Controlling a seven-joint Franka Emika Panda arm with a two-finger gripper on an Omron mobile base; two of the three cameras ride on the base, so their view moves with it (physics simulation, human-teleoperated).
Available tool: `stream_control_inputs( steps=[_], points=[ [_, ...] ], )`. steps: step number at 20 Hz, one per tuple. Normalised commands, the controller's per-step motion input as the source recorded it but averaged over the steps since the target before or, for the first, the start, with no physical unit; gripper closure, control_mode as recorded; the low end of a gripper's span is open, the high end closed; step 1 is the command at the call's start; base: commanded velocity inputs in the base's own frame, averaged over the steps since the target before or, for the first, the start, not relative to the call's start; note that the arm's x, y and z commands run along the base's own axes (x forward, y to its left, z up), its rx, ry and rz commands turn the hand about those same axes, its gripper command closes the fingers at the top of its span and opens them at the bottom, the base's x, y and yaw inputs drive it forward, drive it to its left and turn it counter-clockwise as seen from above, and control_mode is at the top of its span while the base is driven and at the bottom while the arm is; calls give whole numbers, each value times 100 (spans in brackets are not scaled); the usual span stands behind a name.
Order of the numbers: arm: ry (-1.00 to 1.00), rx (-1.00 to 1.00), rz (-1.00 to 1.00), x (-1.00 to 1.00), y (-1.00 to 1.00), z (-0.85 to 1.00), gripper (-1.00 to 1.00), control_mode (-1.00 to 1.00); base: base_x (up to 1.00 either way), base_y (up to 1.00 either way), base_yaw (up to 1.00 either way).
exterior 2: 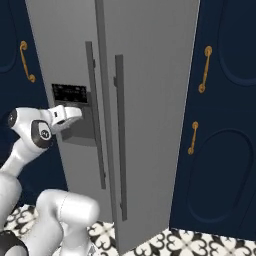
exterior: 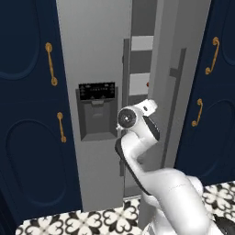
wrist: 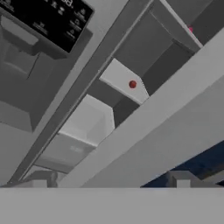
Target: Take the strawberry from the fridge and place it on top of the pancake, located on the dining counter.
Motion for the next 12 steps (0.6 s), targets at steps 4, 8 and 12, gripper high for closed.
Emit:
stream_control_inputs(
  steps=[4,8,12],
  points=[
    [22,-17,-22,100,14,0,-100,-100,0,0,0],
    [22,-9,-26,98,-16,0,-100,-100,0,0,0],
    [16,-5,-21,81,-32,0,-100,-100,0,0,0]
  ],
)
